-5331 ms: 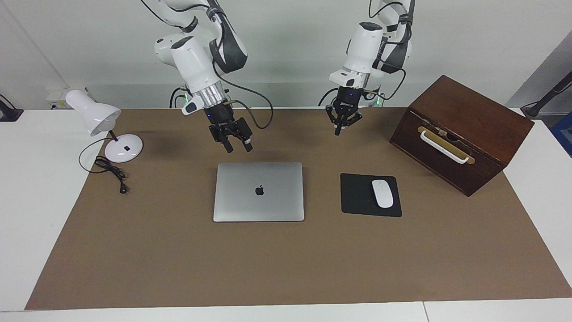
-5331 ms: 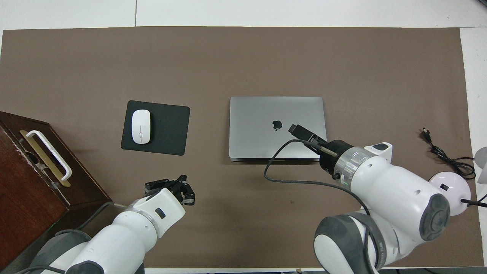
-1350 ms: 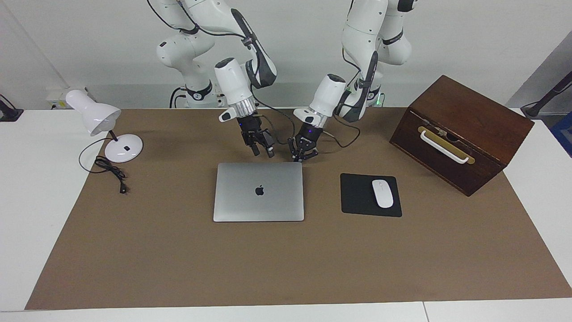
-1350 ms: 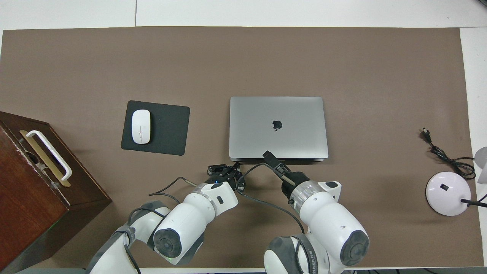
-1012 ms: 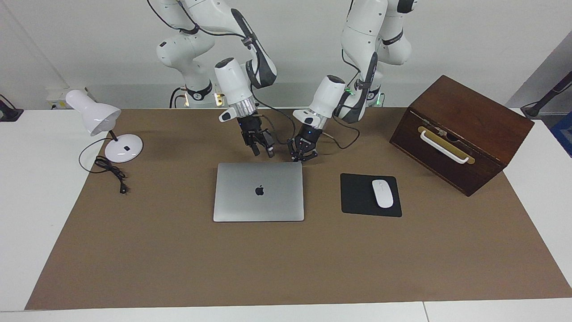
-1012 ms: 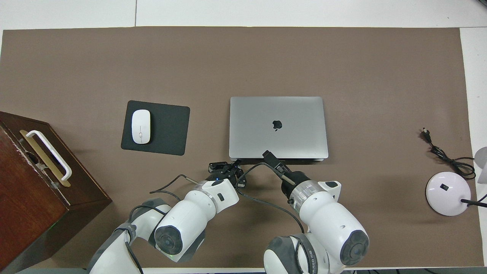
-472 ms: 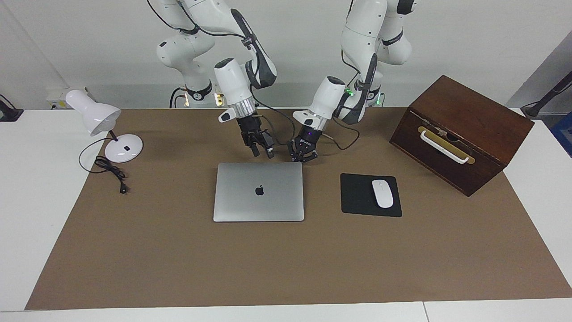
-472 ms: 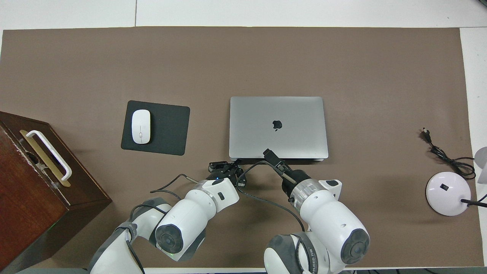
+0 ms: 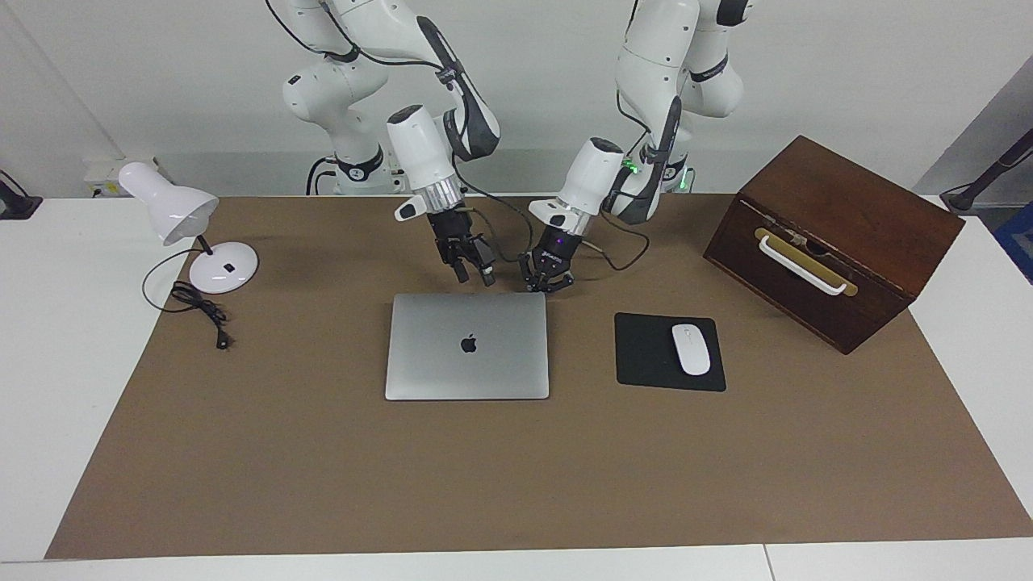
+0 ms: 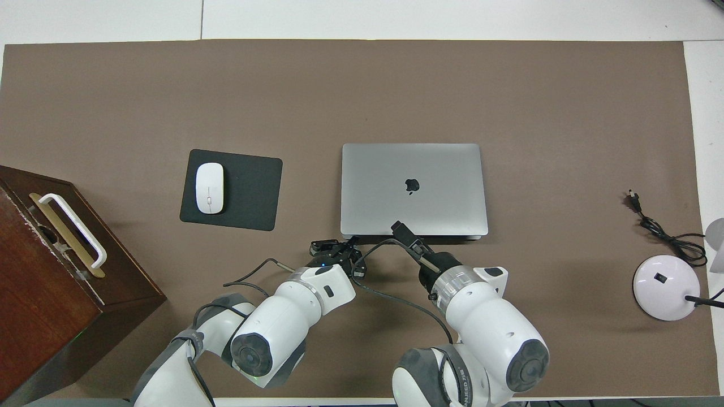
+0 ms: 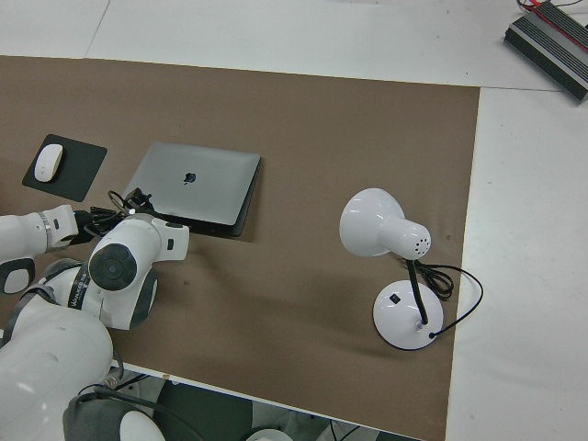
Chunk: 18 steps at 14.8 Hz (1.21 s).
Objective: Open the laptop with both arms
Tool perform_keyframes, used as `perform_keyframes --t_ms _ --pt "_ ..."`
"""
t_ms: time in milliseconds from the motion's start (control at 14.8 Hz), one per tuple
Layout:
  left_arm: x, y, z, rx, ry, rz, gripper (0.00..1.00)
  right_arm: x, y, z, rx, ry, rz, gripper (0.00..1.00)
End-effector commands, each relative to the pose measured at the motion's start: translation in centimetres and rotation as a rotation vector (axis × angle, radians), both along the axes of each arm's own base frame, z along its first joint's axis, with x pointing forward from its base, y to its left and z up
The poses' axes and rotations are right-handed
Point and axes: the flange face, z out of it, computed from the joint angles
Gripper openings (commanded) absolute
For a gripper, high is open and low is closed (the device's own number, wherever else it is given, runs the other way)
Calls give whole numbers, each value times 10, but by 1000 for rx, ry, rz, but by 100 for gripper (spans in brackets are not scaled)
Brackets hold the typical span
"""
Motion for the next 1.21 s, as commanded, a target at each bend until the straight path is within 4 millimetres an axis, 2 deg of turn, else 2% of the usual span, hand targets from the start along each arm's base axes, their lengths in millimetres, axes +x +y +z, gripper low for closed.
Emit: perform_keyframes --t_ms 0,472,1147 --pt "8 3 -11 12 -7 6 0 11 -1 3 2 1 1 100" --pt "11 5 -16 29 -10 -3 0 21 -7 2 -8 15 19 100" --pt "12 5 -16 32 -15 -9 0 13 -4 -2 5 42 15 100"
